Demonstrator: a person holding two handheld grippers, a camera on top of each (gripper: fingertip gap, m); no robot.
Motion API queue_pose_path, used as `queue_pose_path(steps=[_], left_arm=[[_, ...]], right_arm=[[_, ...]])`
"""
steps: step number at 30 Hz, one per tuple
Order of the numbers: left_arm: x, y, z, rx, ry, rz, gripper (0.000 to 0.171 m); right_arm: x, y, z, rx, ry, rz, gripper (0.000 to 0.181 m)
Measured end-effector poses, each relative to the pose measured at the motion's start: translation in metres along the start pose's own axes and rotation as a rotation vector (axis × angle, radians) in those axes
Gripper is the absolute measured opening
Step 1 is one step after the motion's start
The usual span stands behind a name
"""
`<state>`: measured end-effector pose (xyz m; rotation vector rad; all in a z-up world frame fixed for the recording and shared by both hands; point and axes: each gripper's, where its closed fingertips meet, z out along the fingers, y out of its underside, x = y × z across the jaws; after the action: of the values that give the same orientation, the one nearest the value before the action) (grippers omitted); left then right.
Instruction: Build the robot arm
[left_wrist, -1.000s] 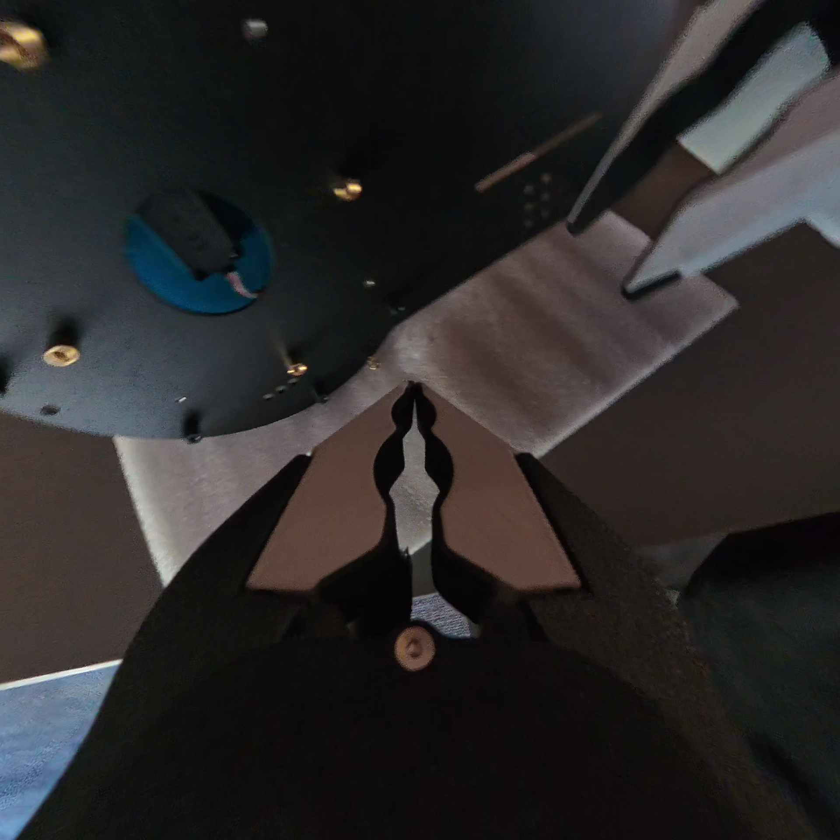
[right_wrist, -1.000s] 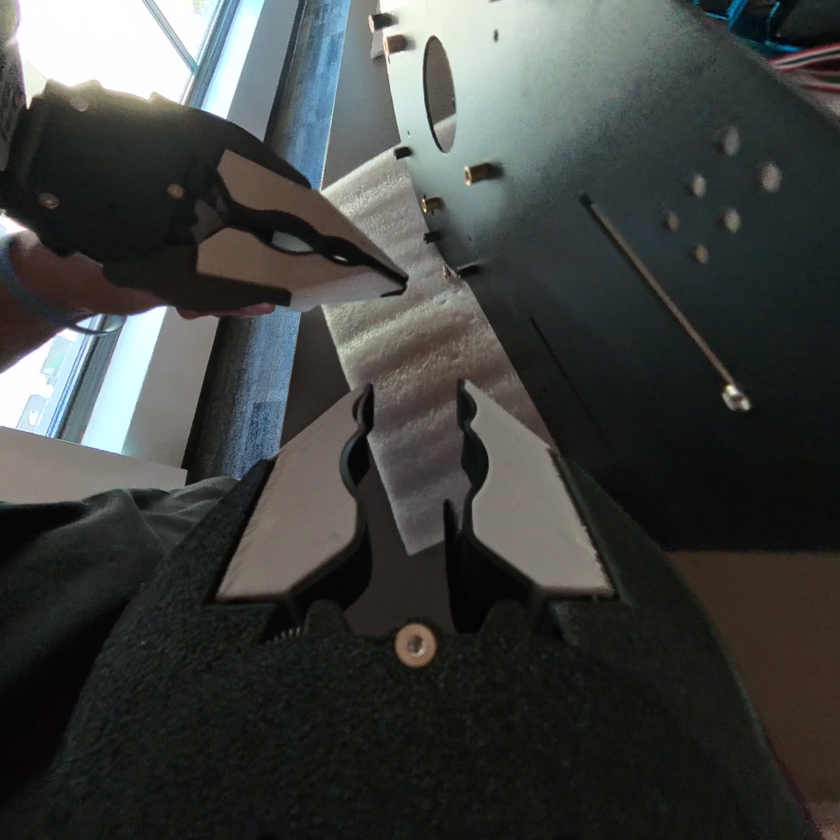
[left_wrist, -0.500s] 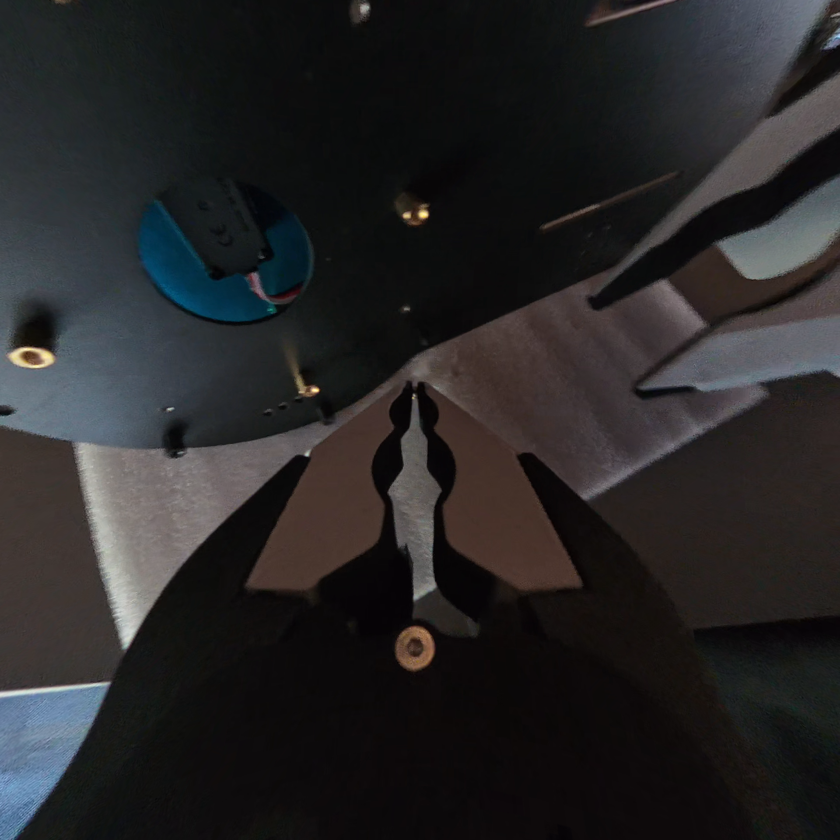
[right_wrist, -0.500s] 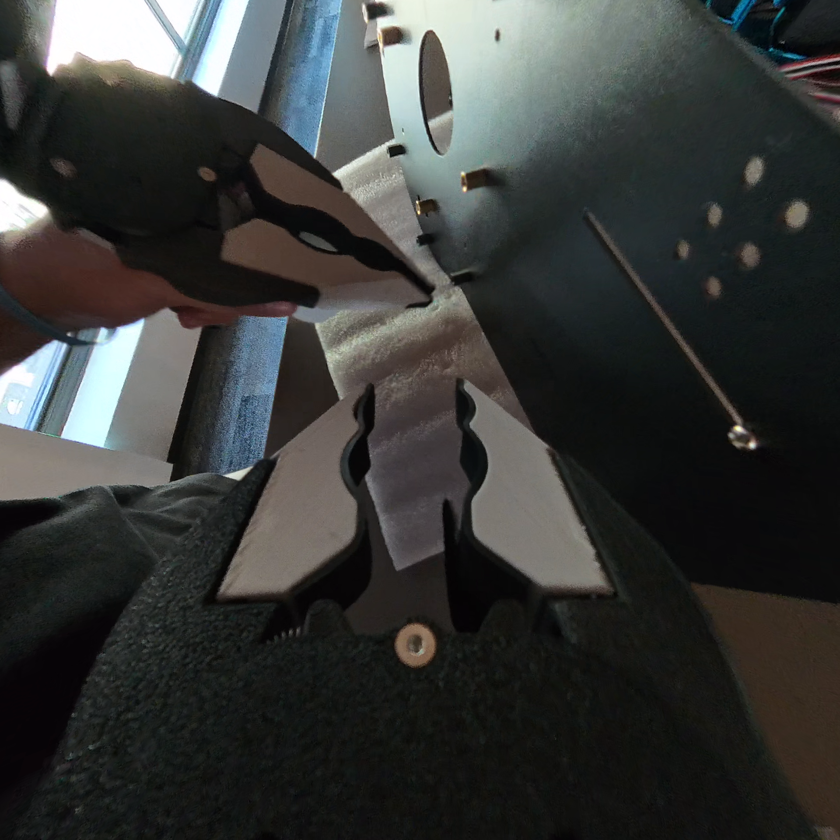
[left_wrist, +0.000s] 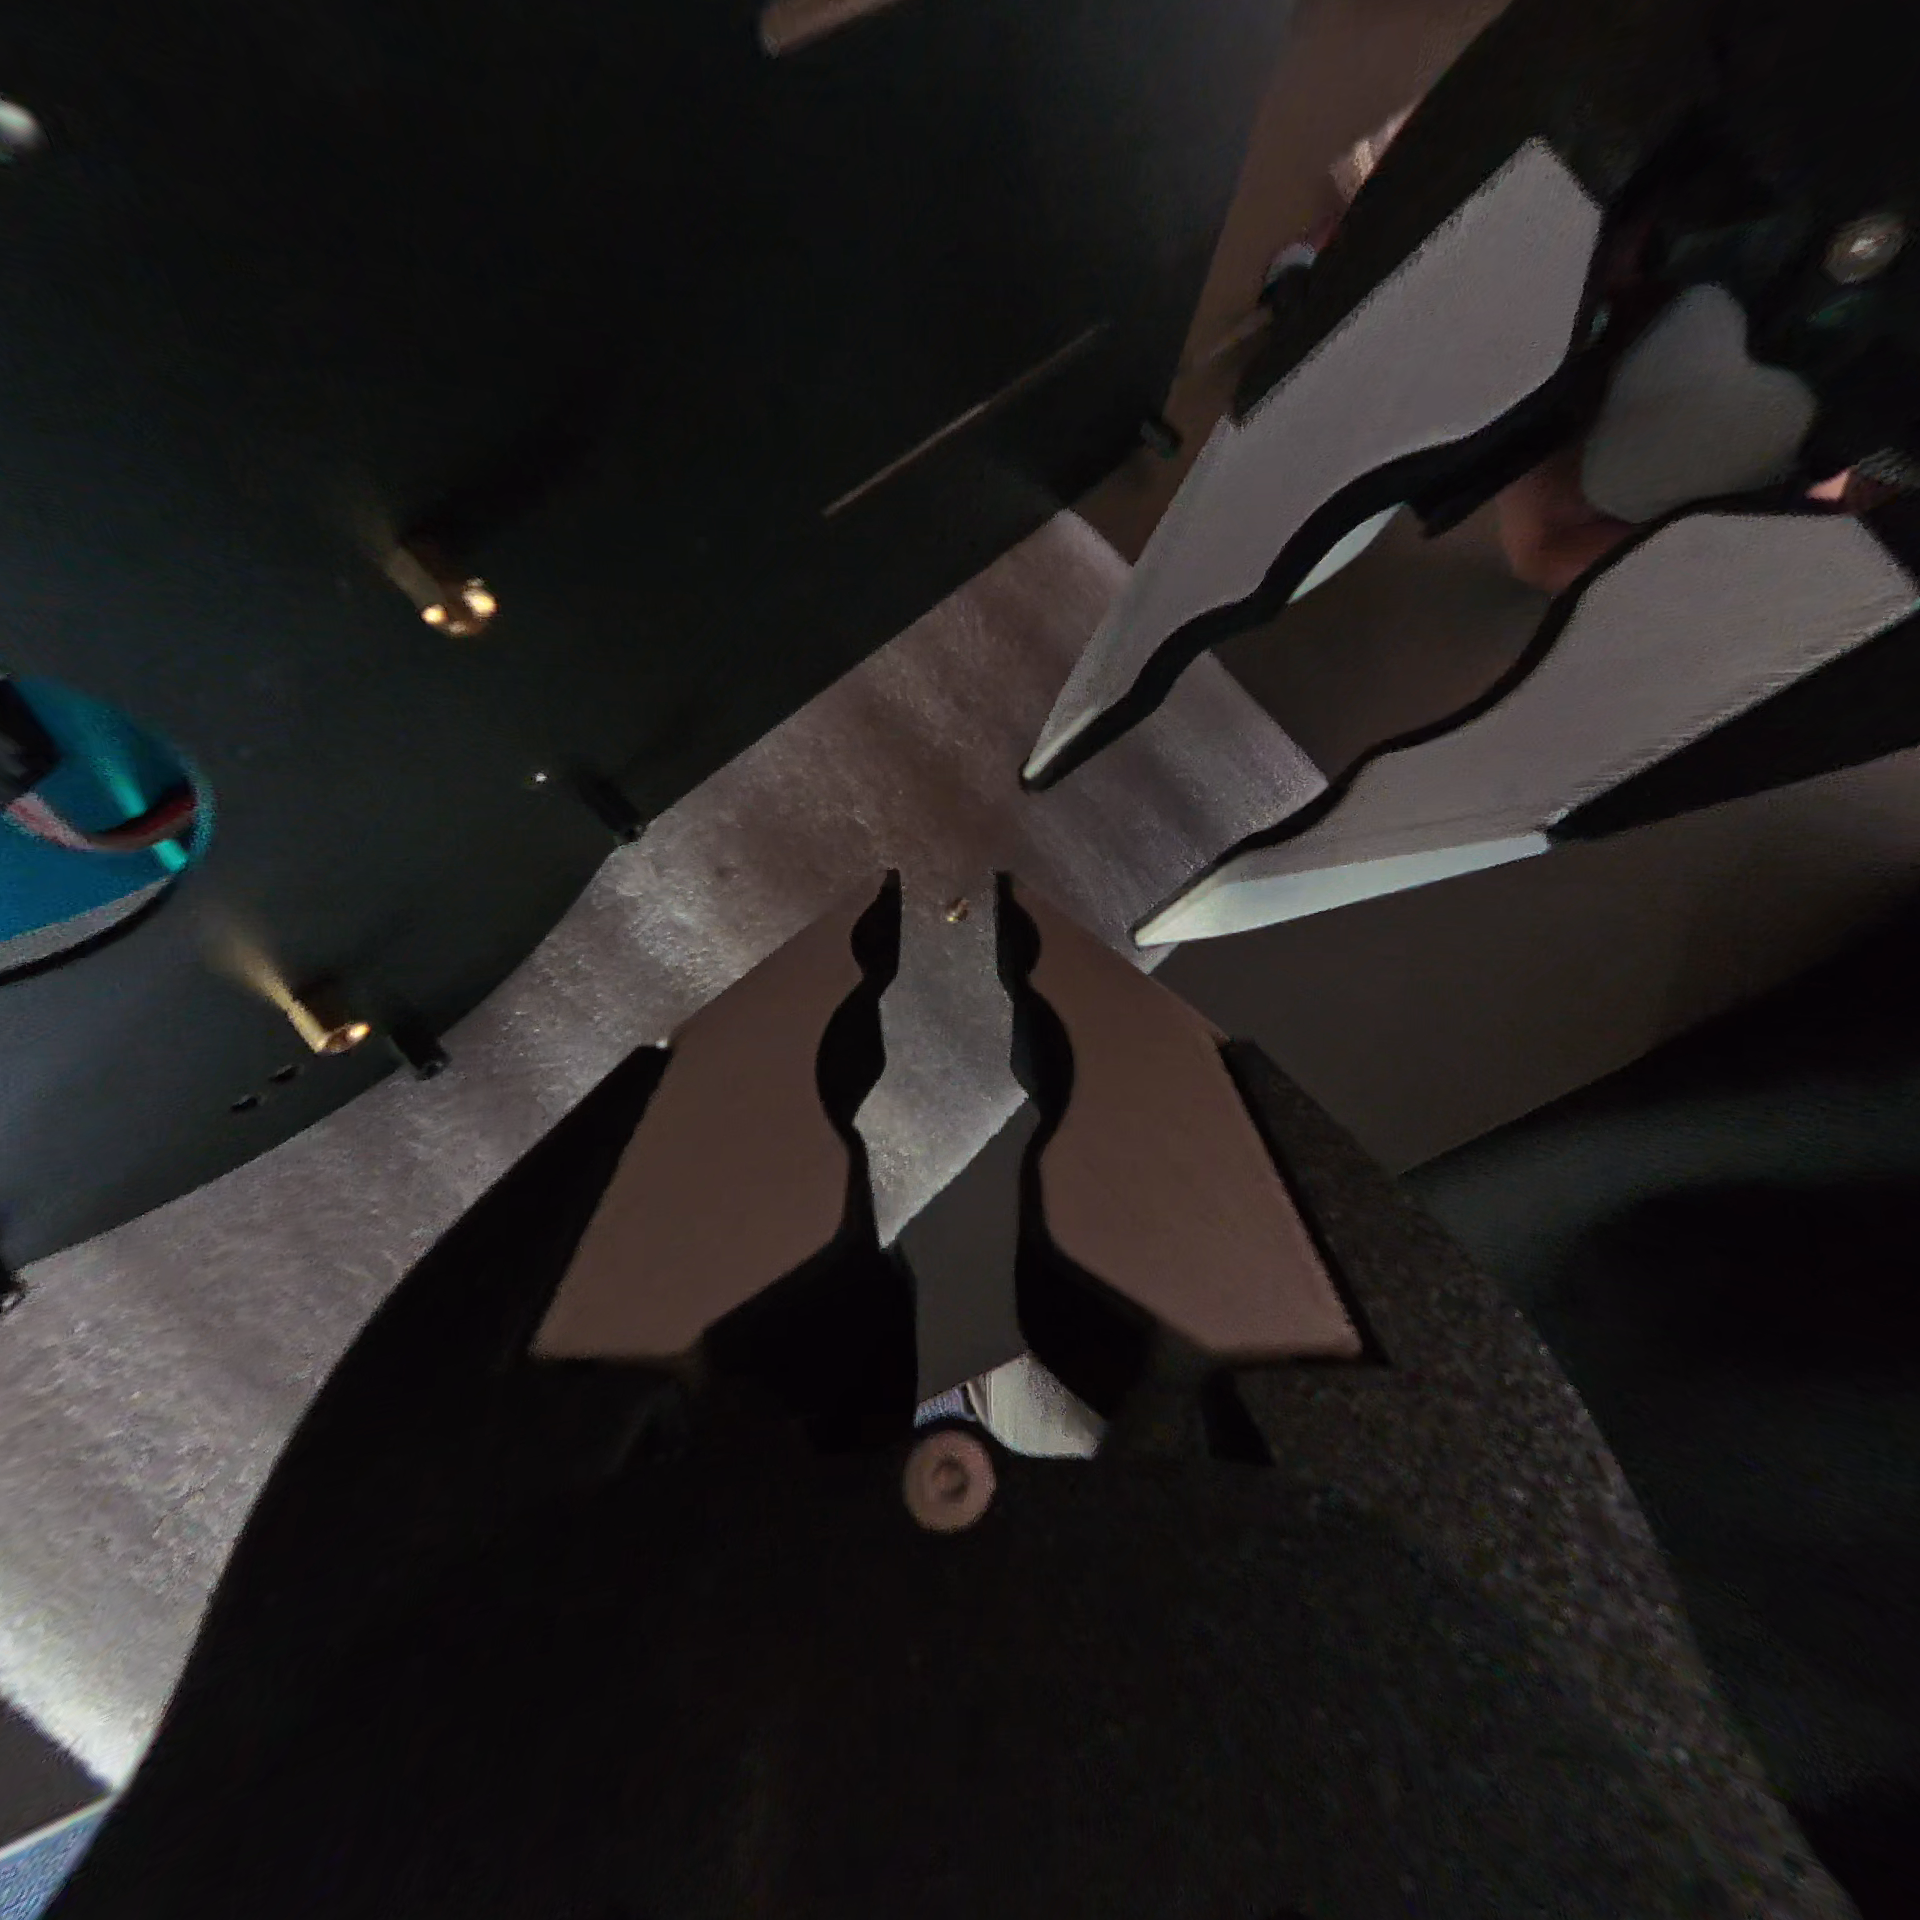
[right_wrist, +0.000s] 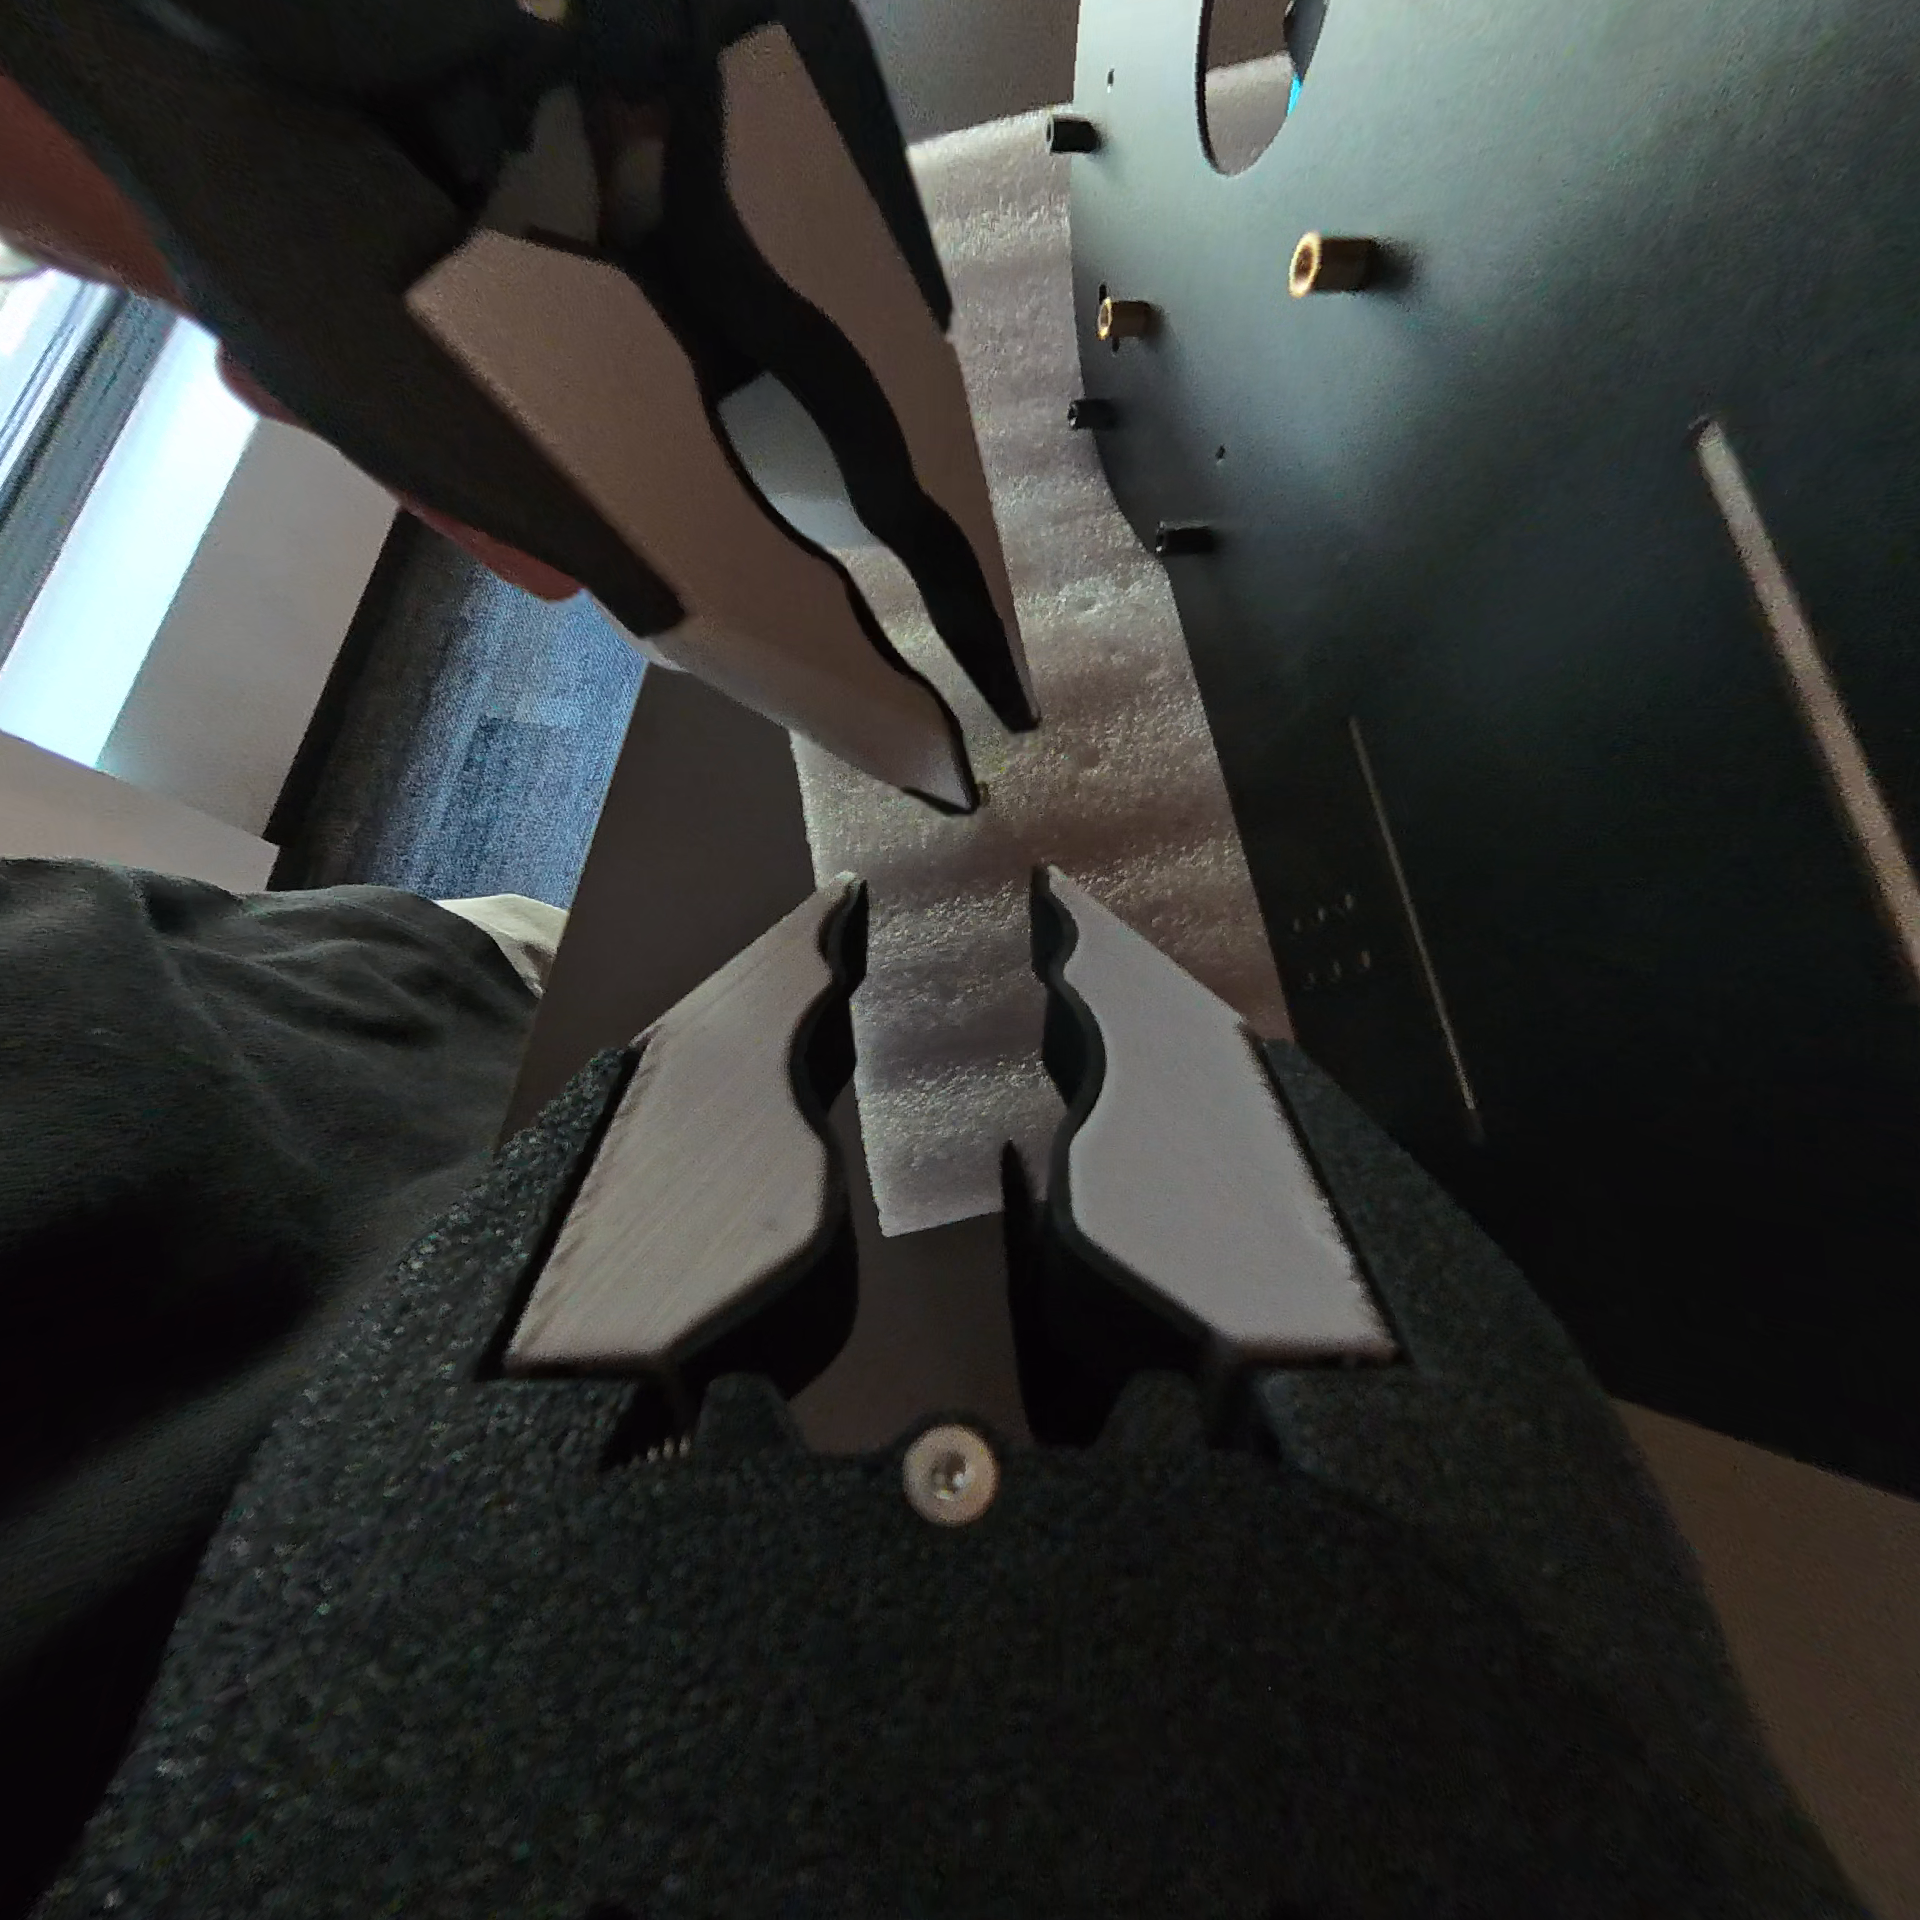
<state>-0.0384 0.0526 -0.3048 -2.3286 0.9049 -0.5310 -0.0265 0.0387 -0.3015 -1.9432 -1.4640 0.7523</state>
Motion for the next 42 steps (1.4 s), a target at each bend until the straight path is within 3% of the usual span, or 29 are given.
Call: queue_pose_path(steps=[5,8,15,20,30,42], left_arm=[[-0.004,0.004,-0.013,0.087,-0.088,0.071,0.012],[0.007,0.010,-0.014,0.105,-0.066,0.138,0.012],[-0.003,0.021,-0.016,0.092,-0.125,0.151,0.006],[-0.001,0.016,-0.021,0.139,-0.117,0.136,0.004],[0.002,0.004,0.003,0.121,-0.188,0.248,0.007],[0.000,0.004,0.010,0.128,-0.155,0.149,0.001]], right_arm=[[0.002,-0.002,-0.005,0.005,0.004,-0.006,0.028],[-0.001,0.000,-0.003,-0.011,-0.006,-0.041,0.027],[0.001,-0.014,0.016,-0.024,0.004,-0.066,0.008],[0.009,-0.008,0.023,-0.066,0.012,-0.051,0.003],[0.022,0.002,0.006,-0.065,0.034,-0.028,0.004],[0.033,-0.006,-0.023,0.034,0.059,0.057,0.004]])
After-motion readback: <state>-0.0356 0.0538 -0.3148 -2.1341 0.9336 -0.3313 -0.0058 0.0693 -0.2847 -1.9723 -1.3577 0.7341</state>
